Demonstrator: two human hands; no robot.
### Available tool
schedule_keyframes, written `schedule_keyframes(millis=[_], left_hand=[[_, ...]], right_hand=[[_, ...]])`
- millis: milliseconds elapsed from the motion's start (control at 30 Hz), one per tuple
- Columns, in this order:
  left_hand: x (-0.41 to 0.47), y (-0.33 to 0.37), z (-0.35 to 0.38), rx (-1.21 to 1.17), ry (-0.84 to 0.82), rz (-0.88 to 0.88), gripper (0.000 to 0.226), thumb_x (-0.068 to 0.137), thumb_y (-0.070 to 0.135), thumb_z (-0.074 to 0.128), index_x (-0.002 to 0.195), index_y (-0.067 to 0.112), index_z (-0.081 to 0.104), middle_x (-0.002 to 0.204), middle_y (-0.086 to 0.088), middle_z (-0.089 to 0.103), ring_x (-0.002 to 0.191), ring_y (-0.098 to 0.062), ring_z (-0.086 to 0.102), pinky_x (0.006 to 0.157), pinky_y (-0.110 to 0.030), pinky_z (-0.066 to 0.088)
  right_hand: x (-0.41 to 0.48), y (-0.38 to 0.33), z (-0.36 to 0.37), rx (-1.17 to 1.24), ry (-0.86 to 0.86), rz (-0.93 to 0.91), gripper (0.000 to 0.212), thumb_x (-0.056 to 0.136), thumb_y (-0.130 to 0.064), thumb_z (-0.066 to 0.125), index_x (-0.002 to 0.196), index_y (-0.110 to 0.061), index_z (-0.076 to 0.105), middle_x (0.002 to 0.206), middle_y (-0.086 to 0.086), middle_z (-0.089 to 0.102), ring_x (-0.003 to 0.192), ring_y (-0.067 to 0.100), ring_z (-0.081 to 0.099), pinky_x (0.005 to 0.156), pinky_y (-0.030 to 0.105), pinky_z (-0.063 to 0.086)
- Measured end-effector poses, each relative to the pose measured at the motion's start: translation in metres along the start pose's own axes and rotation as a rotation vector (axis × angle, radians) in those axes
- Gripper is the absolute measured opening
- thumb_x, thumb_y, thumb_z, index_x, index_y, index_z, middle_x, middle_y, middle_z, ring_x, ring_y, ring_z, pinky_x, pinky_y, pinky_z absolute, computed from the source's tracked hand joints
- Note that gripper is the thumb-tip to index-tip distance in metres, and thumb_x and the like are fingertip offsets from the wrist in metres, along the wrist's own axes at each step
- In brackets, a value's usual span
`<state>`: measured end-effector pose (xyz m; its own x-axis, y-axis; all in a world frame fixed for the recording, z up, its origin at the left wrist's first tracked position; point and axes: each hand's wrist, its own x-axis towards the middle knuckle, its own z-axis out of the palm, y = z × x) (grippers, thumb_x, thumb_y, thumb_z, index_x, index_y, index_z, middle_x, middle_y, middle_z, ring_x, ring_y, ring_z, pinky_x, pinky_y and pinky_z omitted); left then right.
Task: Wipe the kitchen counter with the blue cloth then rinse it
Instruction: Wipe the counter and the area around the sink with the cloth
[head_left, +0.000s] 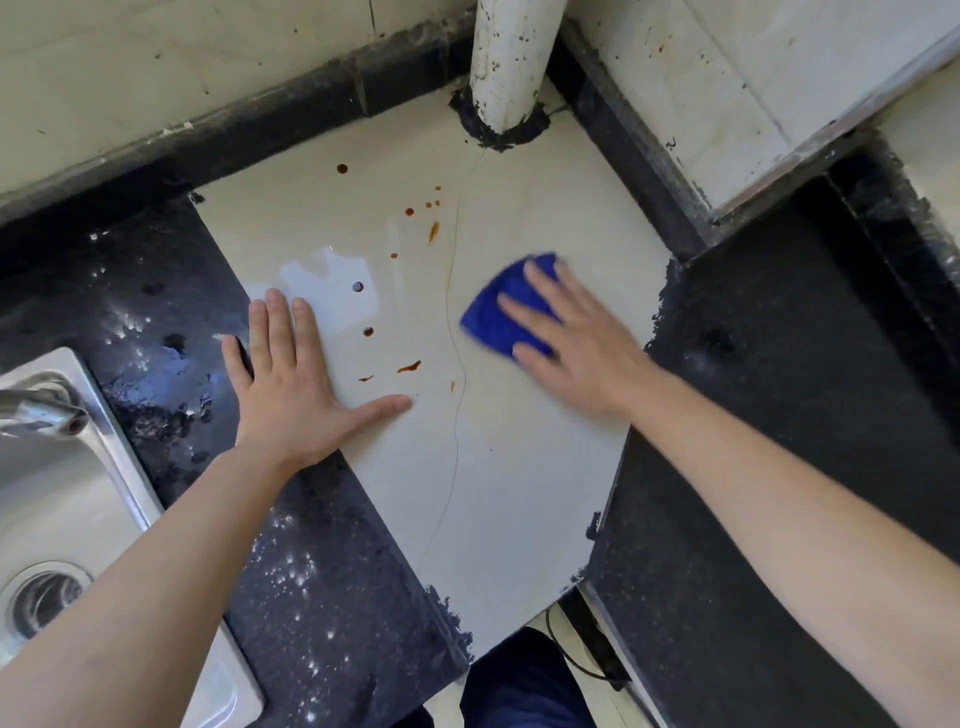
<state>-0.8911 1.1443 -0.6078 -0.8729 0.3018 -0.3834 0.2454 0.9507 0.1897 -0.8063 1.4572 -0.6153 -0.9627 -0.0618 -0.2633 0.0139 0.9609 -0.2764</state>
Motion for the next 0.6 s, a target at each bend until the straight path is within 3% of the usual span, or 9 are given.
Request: schedule_keyframes(millis=[100, 333, 433, 533, 600], left_hand=[[-0.002, 0.0, 0.001, 0.006, -0.004, 0.004, 0.147, 0.052, 0.108, 0.031, 0.155, 0.016, -0.019, 0.164, -0.006, -0.026, 0.149, -0.02, -0.03, 0.121, -0.055, -0.014], [-0.001, 0.0, 0.002, 0.001, -0.004, 0.01, 0.148, 0.052, 0.108, 0.031, 0.155, 0.015, -0.02, 0.164, -0.007, -0.026, 0.149, -0.021, -0.03, 0.121, -0.054, -0.014], [-0.001, -0.002, 0.003, 0.009, -0.002, 0.007, 0.147, 0.053, 0.108, 0.03, 0.155, 0.016, -0.021, 0.164, -0.008, -0.026, 0.149, -0.022, -0.03, 0.121, -0.054, -0.014], [-0.001, -0.003, 0.004, 0.008, 0.009, 0.011, 0.147, 0.053, 0.108, 0.03, 0.155, 0.015, -0.02, 0.164, -0.008, -0.025, 0.149, -0.023, -0.029, 0.121, -0.055, -0.013], [-0.001, -0.002, 0.004, 0.01, 0.002, 0.015, 0.146, 0.054, 0.108, 0.031, 0.155, 0.015, -0.02, 0.164, -0.008, -0.025, 0.149, -0.023, -0.029, 0.121, -0.055, -0.013]], right_hand=[[0.049, 0.019, -0.029, 0.036, -0.011, 0.24, 0.062, 0.103, -0.059, 0.026, 0.16, -0.039, 0.01, 0.169, 0.001, -0.009, 0.155, 0.028, -0.013, 0.127, 0.042, 0.0], [0.025, 0.017, -0.003, 0.125, 0.18, 0.565, 0.062, 0.105, -0.056, 0.024, 0.161, -0.031, 0.013, 0.169, 0.01, -0.006, 0.154, 0.036, -0.01, 0.126, 0.048, 0.001], [-0.023, -0.036, 0.028, 0.09, 0.201, 0.464, 0.063, 0.104, -0.056, 0.026, 0.16, -0.027, 0.021, 0.169, 0.014, 0.001, 0.154, 0.038, -0.007, 0.126, 0.049, 0.003], [-0.064, -0.075, 0.048, 0.076, 0.092, 0.184, 0.062, 0.103, -0.054, 0.035, 0.158, -0.028, 0.028, 0.169, 0.01, 0.004, 0.155, 0.034, -0.007, 0.126, 0.048, 0.007], [-0.065, -0.062, 0.042, 0.027, 0.029, 0.038, 0.063, 0.102, -0.058, 0.035, 0.158, -0.03, 0.027, 0.169, 0.009, 0.006, 0.155, 0.033, -0.005, 0.126, 0.048, 0.01]])
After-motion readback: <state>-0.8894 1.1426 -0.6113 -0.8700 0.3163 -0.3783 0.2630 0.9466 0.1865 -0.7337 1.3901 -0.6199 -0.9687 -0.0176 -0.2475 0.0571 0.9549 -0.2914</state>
